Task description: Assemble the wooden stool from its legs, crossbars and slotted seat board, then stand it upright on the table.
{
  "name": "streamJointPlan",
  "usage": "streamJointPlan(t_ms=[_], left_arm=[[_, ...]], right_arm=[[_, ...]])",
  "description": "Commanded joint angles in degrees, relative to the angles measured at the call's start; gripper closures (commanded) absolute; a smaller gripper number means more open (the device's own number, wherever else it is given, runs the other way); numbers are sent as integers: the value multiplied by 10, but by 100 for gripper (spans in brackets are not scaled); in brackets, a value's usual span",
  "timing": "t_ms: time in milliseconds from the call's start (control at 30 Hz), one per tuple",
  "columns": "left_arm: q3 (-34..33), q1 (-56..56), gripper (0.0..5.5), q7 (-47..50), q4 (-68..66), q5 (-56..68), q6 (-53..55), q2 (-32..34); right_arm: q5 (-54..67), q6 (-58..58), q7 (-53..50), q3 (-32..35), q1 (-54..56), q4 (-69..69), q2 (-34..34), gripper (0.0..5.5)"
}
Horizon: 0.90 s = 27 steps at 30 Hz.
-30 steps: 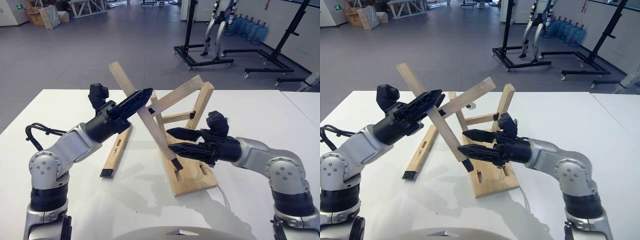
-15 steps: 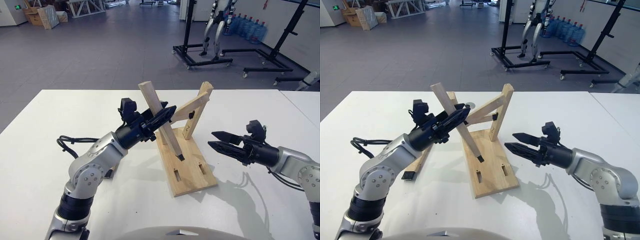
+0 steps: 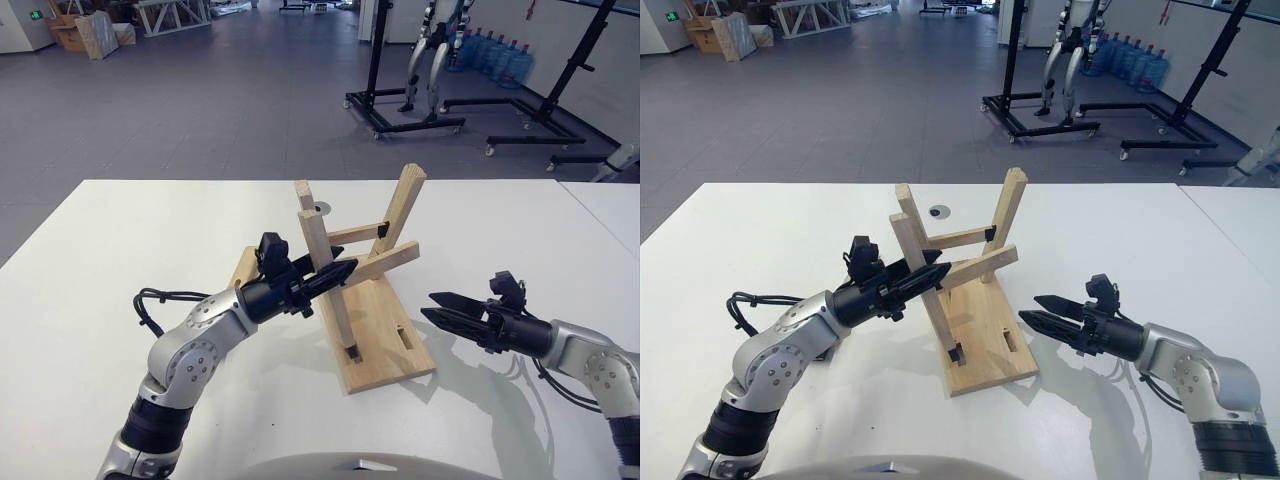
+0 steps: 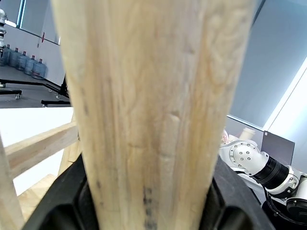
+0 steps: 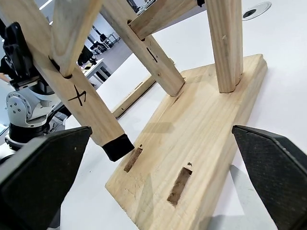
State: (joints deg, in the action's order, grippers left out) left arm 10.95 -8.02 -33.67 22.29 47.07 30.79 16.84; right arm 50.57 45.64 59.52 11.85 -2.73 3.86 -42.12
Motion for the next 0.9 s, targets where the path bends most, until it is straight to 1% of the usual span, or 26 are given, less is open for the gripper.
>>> streamJointPlan(t_ms=[33,167,367,500,600,733,900], left_arm=[[-10,-12,346,1,20,6,21,2],[-29,-9,346,5,20,26,37,-6],[-32,-31,346,12,12,24,47,-28],[-21,-46,346,13,1,9,43,-47],[-13,-44,346,2,-8,-7,40,-47],[9,-12,346,-13,-11,-36,24,-46],[19,13,346,-21,-16,-58,8,-51]], right_arm=[[3,15,-12,-10,15,36,11,10],[3,24,-20,-10,12,46,21,10],[-3,29,-18,-17,18,40,24,10],[-7,27,-18,-21,17,41,27,10],[-7,27,-20,-23,17,42,31,10],[-8,25,-23,-26,14,44,34,10],[-8,28,-23,-28,18,40,32,10]])
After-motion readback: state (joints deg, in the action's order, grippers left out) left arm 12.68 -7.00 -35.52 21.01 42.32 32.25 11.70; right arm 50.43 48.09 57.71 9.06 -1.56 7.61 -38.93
